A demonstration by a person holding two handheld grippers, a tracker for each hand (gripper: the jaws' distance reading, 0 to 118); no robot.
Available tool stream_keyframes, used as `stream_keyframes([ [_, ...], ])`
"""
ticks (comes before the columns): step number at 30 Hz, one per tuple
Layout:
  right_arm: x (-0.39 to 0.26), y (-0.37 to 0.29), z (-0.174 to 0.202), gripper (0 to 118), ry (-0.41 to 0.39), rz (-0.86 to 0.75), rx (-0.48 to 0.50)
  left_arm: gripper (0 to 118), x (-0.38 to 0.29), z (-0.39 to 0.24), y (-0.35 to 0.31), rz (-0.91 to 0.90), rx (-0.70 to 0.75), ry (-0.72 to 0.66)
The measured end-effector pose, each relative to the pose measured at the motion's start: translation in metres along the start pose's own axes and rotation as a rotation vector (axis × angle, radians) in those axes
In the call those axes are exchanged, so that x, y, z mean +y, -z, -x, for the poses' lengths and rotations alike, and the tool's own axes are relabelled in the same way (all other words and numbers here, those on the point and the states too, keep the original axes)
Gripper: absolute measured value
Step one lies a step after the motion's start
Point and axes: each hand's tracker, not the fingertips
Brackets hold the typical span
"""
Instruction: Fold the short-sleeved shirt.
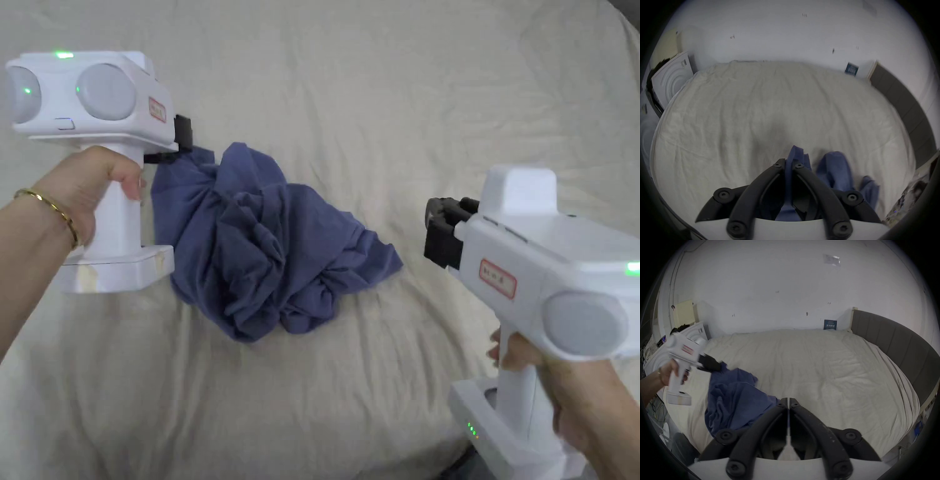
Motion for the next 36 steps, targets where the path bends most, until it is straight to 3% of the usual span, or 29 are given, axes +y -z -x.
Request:
stream_keyframes([
  [1, 0.006, 0.007, -0.003, 32, -0.002, 0.045, 0.011, 8, 0.003, 0.005, -0.009, -0.022, -0.006, 0.008],
  [2, 0.01, 0.015, -0.006, 64, 0.008, 0.07, 0.022, 8, 0.002, 0.007, -0.021, -0.049, -0.01, 0.019],
  [3, 0.014, 0.026, -0.009, 82, 0.022, 0.129, 0.035, 8, -0.001, 0.008, -0.032, -0.072, -0.014, 0.024],
  [5, 0.019, 0.046, -0.012, 102, 0.08, 0.2, -0.001, 8, -0.006, 0.012, -0.048, -0.072, -0.024, 0.018],
  [8, 0.019, 0.085, -0.009, 117, 0.097, 0.345, -0.02, 8, -0.016, 0.02, -0.059, -0.069, -0.031, -0.013],
  [11, 0.006, 0.118, 0.005, 115, 0.03, 0.463, -0.067, 8, -0.023, 0.031, -0.054, -0.059, -0.014, -0.016],
  [13, -0.006, 0.135, 0.016, 108, 0.013, 0.508, -0.074, 8, -0.027, 0.035, -0.051, -0.048, -0.003, -0.014],
  [14, -0.01, 0.142, 0.019, 96, 0.017, 0.525, -0.086, 8, -0.029, 0.037, -0.051, -0.043, 0.002, -0.018],
  [16, -0.017, 0.145, 0.025, 57, 0.045, 0.535, -0.114, 8, -0.033, 0.042, -0.05, -0.043, 0.0, -0.03],
  [17, -0.019, 0.143, 0.027, 44, 0.09, 0.515, -0.083, 8, -0.036, 0.041, -0.051, -0.045, 0.002, -0.029],
  [19, -0.014, 0.132, 0.032, 5, 0.076, 0.493, -0.096, 8, -0.038, 0.044, -0.05, -0.041, 0.008, -0.031],
  [20, -0.012, 0.129, 0.03, 4, 0.028, 0.479, -0.101, 8, -0.039, 0.046, -0.049, -0.039, 0.01, -0.032],
  [21, -0.007, 0.122, 0.025, 4, 0.037, 0.47, -0.11, 8, -0.039, 0.047, -0.048, -0.034, 0.014, -0.043],
  [22, -0.001, 0.113, 0.017, 4, 0.082, 0.461, -0.036, 8, -0.038, 0.051, -0.05, -0.027, 0.014, -0.064],
  [24, 0.012, 0.089, 0.001, 4, 0.158, 0.427, -0.005, 8, -0.033, 0.057, -0.058, -0.043, -0.007, -0.133],
  [27, 0.04, 0.042, -0.025, 4, 0.252, 0.338, 0.063, 8, -0.027, 0.06, -0.085, -0.078, -0.022, -0.128],
  [32, 0.1, -0.063, -0.053, 4, 0.246, 0.108, 0.108, 8, -0.006, 0.067, -0.147, -0.215, -0.008, -0.119],
  [36, 0.146, -0.146, -0.071, 4, 0.211, -0.066, 0.076, 8, 0.017, 0.077, -0.207, -0.347, 0.02, -0.102],
])
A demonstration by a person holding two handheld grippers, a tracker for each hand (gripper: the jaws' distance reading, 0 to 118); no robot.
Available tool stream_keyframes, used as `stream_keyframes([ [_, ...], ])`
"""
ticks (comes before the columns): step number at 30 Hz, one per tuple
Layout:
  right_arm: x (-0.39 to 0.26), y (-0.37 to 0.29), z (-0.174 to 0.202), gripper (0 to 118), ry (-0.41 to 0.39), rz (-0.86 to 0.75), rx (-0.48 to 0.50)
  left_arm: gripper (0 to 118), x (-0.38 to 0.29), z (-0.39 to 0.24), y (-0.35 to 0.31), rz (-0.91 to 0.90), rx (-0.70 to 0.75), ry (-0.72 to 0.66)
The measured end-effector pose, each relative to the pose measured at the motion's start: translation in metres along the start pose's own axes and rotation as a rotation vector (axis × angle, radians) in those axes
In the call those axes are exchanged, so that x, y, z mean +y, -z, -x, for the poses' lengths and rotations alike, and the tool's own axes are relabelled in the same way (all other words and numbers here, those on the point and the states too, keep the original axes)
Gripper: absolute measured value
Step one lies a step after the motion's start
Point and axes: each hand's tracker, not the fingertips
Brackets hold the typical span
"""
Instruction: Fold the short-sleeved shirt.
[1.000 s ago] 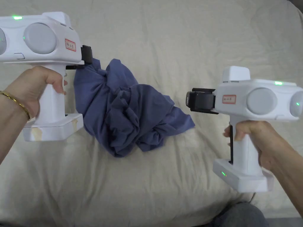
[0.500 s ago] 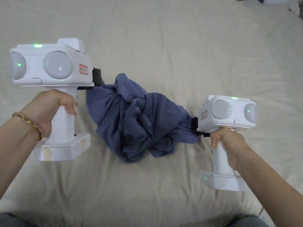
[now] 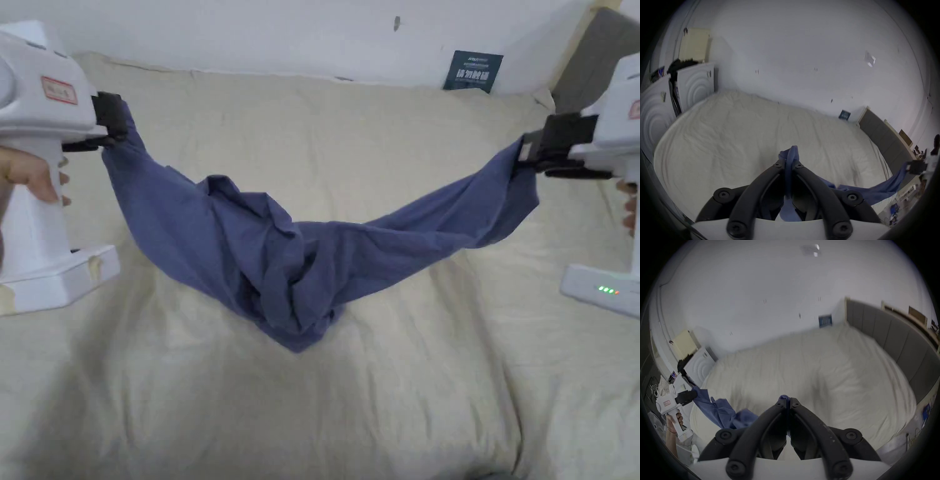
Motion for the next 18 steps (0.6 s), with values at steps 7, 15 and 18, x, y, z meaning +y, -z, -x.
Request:
stream_keyframes([
  [7, 0.061, -0.108, -0.008, 4, -0.002, -0.219, -0.082, 8, 0.074, 0.024, -0.085, -0.22, 0.02, -0.05],
  [15, 0.108, -0.159, -0.004, 4, 0.021, -0.332, -0.098, 8, 0.132, 0.035, -0.143, -0.364, 0.071, -0.046],
  [18, 0.124, -0.157, 0.002, 4, 0.033, -0.367, -0.098, 8, 0.152, 0.03, -0.144, -0.373, 0.089, -0.025],
])
